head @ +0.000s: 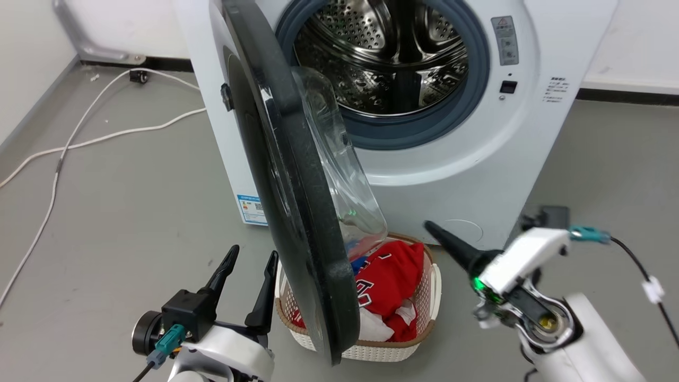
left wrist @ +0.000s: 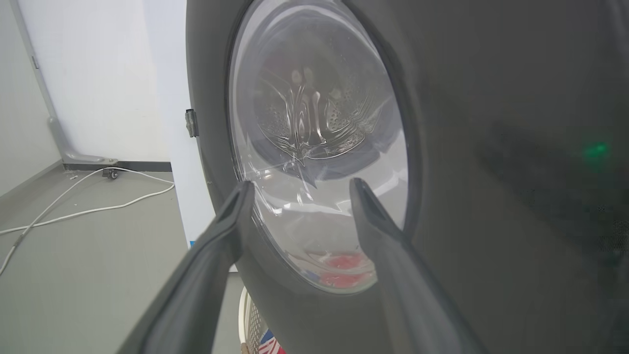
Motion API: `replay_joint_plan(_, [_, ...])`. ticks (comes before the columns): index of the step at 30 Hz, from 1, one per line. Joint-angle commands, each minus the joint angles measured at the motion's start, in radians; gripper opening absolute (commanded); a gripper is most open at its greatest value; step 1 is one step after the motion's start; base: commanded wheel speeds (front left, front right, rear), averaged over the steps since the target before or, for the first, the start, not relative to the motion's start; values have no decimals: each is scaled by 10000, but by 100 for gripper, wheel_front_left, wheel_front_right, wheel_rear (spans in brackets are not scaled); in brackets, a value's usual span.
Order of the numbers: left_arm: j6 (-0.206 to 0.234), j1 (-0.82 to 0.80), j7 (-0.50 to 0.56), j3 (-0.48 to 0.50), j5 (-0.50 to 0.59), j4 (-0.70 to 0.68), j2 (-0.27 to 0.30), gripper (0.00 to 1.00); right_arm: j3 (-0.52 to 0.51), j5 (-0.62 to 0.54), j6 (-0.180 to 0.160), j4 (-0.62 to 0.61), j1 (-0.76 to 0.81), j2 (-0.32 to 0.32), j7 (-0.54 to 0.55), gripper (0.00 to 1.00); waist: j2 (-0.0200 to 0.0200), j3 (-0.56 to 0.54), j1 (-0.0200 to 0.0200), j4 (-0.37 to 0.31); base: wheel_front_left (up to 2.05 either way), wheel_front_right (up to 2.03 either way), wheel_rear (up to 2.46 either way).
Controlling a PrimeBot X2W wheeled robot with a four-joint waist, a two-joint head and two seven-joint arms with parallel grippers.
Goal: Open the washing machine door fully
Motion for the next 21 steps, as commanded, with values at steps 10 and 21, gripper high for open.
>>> replay_joint_plan(10, [261, 375, -25, 245, -41, 137, 150, 100, -1786, -1664, 4, -964, 2502, -774, -2626, 35, 0, -386, 1, -510, 0, 0, 0])
replay_joint_plan(21, [626, 717, -25, 592, -234, 55, 279, 100, -3338, -5277, 4, -2664, 4079, -531, -4728, 100, 0, -530, 1, -967, 0, 0, 0])
